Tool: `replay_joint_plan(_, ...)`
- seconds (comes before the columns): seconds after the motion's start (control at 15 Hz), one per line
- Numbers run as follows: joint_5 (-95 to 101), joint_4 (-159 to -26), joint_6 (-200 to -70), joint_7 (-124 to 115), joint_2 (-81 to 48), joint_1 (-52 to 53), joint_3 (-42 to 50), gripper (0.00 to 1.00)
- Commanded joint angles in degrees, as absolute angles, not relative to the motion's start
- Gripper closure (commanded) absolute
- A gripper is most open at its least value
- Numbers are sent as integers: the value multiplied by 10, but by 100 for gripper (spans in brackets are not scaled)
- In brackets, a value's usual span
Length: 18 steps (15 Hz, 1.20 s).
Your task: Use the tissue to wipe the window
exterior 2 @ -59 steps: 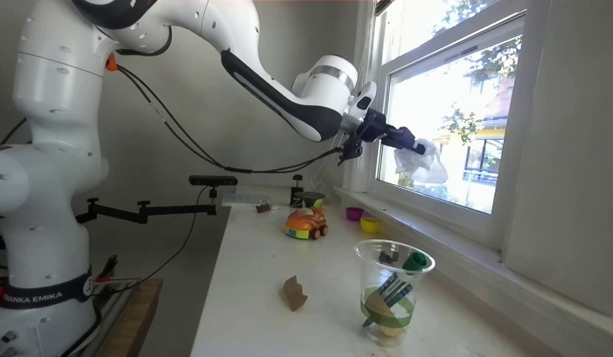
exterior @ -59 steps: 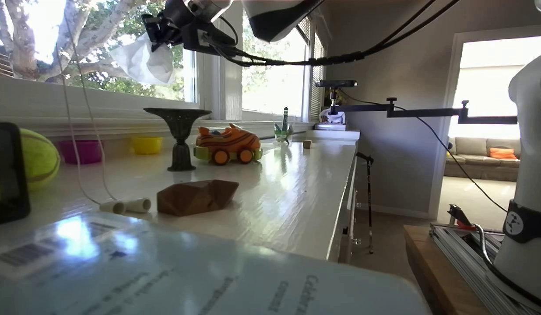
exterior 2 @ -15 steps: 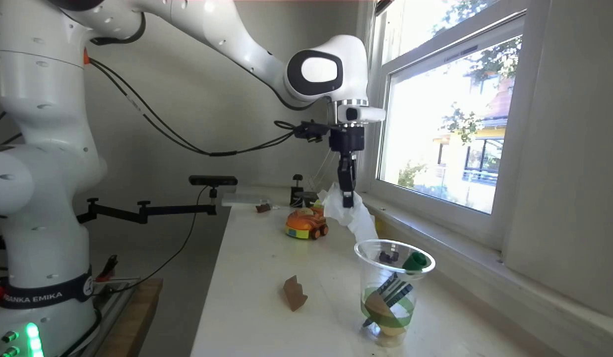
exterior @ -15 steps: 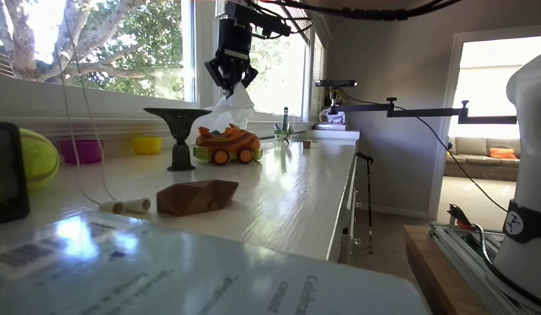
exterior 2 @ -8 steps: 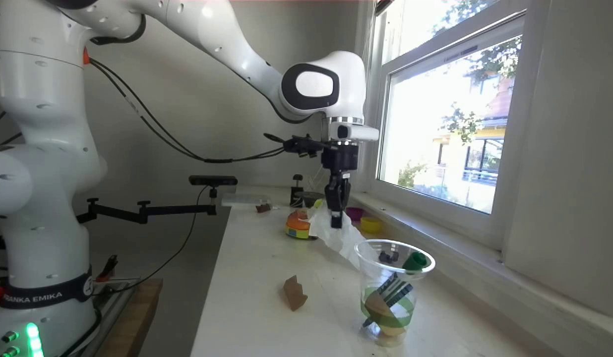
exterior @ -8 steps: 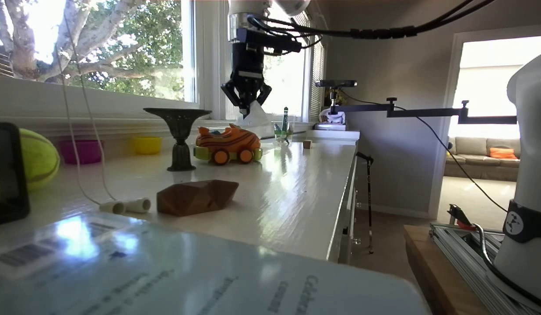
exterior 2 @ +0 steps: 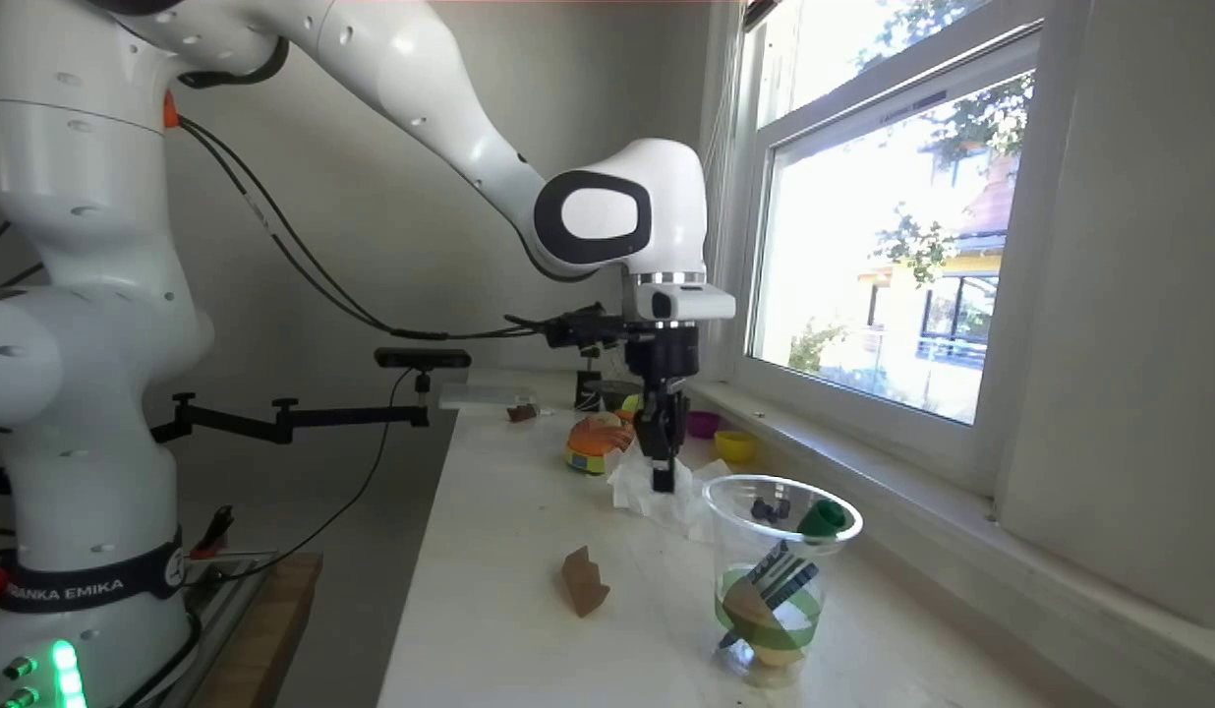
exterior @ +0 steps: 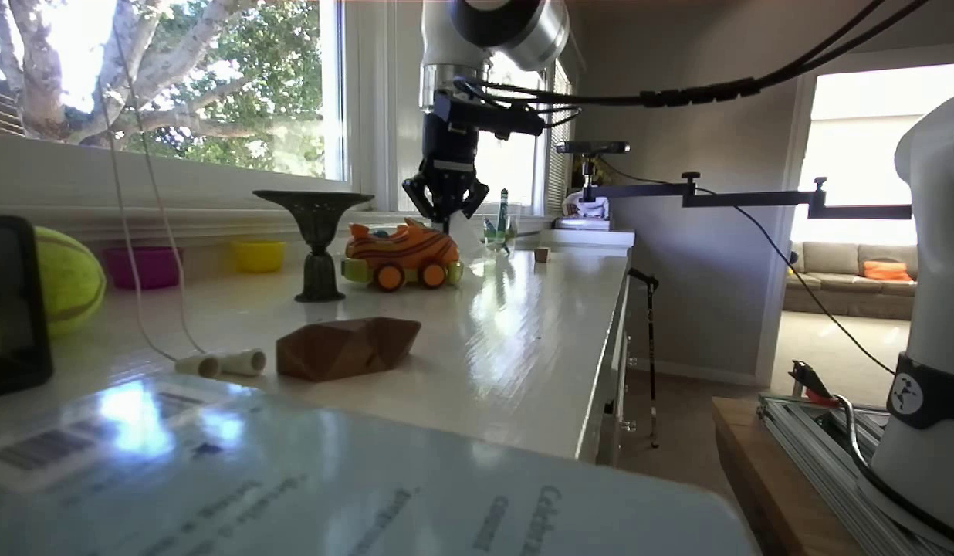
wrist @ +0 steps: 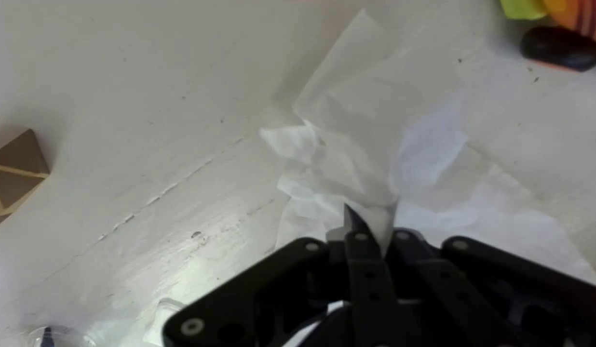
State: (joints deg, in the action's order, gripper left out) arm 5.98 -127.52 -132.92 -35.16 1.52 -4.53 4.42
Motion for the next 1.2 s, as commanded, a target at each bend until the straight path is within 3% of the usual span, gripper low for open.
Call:
replay_joint_plan(0.0, 59, -1321, -1379, -366, 38, -49, 45, 72)
replay_joint_plan(0.67, 25, -1259, -1325, -289, 63, -41, 35, 2)
replay_joint_plan(1.13, -115, -1117, -1130, -66, 68, -12, 32, 0)
